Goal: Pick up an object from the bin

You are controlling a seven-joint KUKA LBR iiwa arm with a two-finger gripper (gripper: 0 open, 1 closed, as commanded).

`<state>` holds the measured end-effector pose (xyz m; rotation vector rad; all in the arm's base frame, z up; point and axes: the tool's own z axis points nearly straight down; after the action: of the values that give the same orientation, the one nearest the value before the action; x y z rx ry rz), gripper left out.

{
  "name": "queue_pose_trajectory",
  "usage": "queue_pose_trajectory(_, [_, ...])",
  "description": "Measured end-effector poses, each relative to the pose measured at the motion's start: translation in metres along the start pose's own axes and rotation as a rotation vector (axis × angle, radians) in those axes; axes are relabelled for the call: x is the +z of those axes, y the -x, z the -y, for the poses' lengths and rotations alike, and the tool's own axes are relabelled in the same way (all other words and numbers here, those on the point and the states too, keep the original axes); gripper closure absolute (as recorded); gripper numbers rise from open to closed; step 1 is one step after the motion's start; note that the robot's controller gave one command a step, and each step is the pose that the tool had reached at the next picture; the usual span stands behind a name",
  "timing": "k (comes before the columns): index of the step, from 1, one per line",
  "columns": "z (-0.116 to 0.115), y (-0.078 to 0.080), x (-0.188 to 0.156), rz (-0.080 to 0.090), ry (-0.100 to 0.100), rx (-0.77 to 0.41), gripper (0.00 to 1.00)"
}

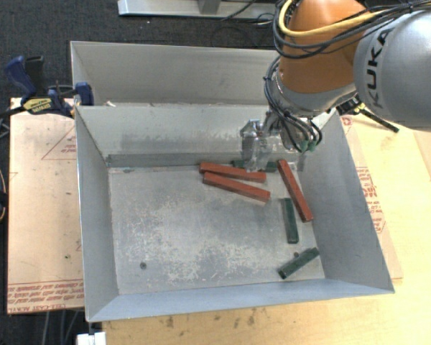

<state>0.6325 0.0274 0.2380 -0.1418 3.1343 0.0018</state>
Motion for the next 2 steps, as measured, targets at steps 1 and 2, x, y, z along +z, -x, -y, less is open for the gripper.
queue_pose_trajectory(1, [-0.02, -0.004, 0.043, 0.004, -0.001, 0.03, 1.0])
queue_pose_trajectory(2, [-0.024, -0.016, 0.093, -0.002, 0.0, 0.068, 0.0])
